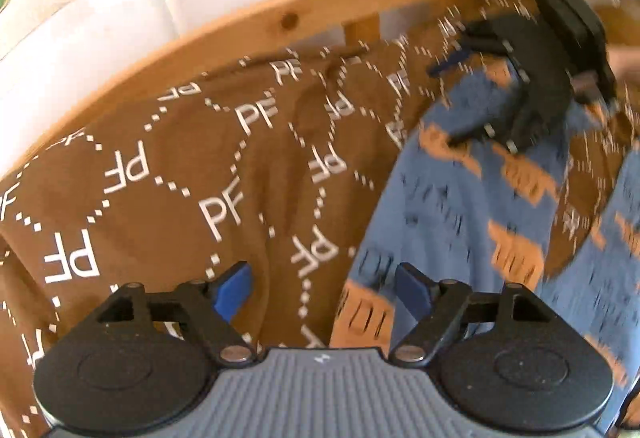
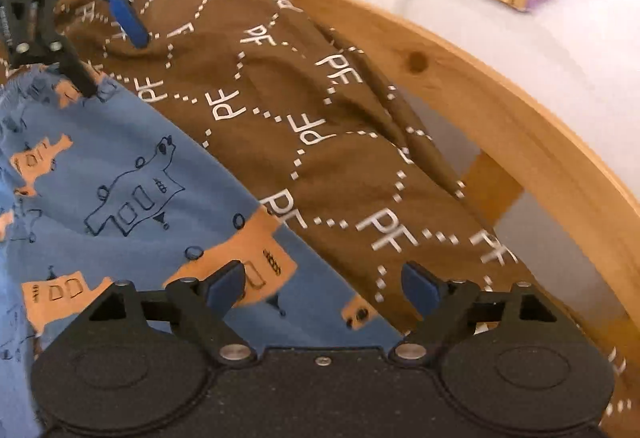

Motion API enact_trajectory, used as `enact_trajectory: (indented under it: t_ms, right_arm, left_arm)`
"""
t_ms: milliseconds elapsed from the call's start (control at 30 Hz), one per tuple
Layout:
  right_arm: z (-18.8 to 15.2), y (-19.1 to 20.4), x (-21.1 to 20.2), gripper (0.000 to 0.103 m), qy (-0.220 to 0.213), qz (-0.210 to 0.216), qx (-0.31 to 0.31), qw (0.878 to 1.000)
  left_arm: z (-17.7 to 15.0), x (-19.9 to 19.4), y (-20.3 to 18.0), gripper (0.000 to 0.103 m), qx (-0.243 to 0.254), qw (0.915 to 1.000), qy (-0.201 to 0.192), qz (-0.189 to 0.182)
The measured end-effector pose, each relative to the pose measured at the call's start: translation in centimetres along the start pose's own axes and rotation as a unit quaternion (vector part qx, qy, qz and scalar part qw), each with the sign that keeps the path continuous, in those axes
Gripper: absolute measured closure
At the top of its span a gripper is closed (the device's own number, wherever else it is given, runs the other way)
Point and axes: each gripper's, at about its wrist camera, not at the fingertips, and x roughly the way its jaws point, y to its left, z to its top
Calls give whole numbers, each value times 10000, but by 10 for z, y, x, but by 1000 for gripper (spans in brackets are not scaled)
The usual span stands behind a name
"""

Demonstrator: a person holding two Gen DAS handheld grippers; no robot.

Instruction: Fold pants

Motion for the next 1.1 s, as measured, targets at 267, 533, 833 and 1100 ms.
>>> enact_trajectory:
  t_ms: [267,533,833,1100]
  right_arm:
    - [8,-6,26,33,312,326,230,9987]
    - [9,3,28,71,383,477,196,9979]
    - [9,3,26,69,455,317,217,9982]
    - [11,17,31,92,497,245,164,9983]
  left_arm:
    - [-11,-7,-2,39,188,9997,95,-91]
    - [-16,-13,16,63,-440,9973,302,-504]
    - [-14,-15,43,45,-1369,9879,288,-664]
    - [-14,-11,32,89,-1218,9882,526,-762]
